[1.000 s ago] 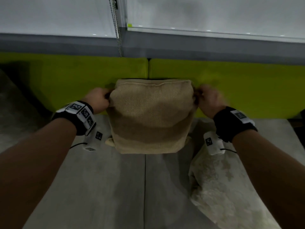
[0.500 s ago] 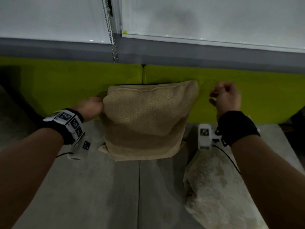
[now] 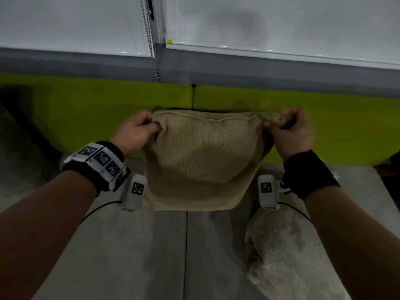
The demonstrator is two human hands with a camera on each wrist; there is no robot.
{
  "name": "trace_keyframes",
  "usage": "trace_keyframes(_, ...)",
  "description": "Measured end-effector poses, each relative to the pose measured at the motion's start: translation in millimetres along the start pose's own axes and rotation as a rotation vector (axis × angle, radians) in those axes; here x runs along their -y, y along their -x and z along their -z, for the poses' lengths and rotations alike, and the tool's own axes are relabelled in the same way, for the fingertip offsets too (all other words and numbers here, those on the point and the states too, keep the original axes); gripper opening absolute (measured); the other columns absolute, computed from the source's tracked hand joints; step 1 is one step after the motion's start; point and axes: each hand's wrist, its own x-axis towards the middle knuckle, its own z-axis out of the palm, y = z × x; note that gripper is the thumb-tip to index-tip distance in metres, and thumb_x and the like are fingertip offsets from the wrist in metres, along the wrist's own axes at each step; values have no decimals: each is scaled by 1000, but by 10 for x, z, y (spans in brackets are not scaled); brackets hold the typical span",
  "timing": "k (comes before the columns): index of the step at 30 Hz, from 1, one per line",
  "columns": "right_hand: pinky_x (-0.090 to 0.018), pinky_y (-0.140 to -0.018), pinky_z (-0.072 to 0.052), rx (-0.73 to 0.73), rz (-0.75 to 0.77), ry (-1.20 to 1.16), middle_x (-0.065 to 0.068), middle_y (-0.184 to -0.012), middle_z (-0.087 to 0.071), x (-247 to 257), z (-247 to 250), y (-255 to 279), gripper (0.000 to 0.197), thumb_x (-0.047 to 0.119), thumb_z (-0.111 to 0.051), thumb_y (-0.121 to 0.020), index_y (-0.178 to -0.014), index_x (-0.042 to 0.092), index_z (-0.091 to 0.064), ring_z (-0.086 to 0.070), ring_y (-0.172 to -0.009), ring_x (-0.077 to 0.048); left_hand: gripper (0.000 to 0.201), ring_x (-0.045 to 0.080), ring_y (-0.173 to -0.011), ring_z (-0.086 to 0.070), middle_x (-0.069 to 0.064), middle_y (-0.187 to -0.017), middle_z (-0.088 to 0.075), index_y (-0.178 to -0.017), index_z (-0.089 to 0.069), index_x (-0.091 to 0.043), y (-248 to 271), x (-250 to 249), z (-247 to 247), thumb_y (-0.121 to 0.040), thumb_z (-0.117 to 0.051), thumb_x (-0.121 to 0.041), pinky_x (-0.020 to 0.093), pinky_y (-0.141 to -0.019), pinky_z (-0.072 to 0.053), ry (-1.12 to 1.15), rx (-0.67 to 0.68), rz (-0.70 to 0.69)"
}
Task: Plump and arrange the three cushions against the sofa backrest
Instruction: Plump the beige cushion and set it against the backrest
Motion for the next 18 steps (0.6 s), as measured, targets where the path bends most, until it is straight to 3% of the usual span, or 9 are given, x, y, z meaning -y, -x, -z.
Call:
trace_keyframes(3,-38,-80,-57,-15,-235,-567,0,-91,-62,29,130,-52,21,30,-78,-89,-108,29,-67,-61,-86,-17,9,20,-81,-50,-1,-80,-55,-73,-55,-31,-27,57,71,-71,-55,-40,37,-75,-38,40,-119,23)
trace_keyframes(5,-39,-84,-55,123,-313,-478,4,-105,-71,68,213,-84,15,36,-70,-96,-109,28,-71,-67,-98,-16,7,19,-80,-48,-3,-77,-53,-69,-55,-36,-22,110,114,-69,-56,-42,38,-74,-37,33,-124,32)
trace_keyframes(7,-36,-86,-54,347,-190,-155,6,-104,-76,23,243,-100,7,34,-73,-93,-99,33,-76,-70,-101,-11,9,20,-82,-50,-2,-77,-54,-68,-57,-35,-30,139,123,-65,-57,-44,39,-75,-38,80,-134,48)
trace_keyframes(9,-34,-82,-54,339,-75,77,7,-91,-77,26,244,-115,17,27,-73,-90,-79,40,-75,-73,-93,-12,7,20,-80,-52,-3,-76,-56,-70,-58,-31,-36,138,112,-68,-61,-37,36,-74,-41,131,-186,42)
trace_keyframes(11,-43,-84,-55,218,-139,42,6,-88,-76,19,248,-139,17,31,-68,-89,-74,38,-71,-75,-95,-21,13,16,-77,-51,-5,-75,-56,-72,-54,-27,-45,146,91,-75,-66,-23,31,-69,-42,139,-253,11)
trace_keyframes(14,-44,-83,-55,94,-218,-121,2,-98,-74,1,218,-61,19,29,-58,-103,-87,28,-68,-74,-92,-20,28,12,-77,-52,-7,-79,-56,-79,-52,-28,-74,122,127,-79,-74,-11,27,-69,-42,80,-272,-86)
trace_keyframes(16,-41,-88,-54,166,-244,-240,1,-110,-74,22,191,5,20,36,-55,-105,-103,24,-70,-71,-101,-16,30,6,-75,-54,-7,-81,-55,-87,-55,-24,-92,123,203,-78,-76,-5,21,-68,-44,59,-278,-127)
trace_keyframes(18,-37,-92,-53,269,-196,-243,1,-116,-73,48,174,38,21,40,-60,-103,-112,25,-71,-68,-111,-15,36,-7,-65,-53,-8,-80,-55,-100,-57,-18,-67,146,267,-76,-77,-1,14,-61,-46,60,-328,-156)
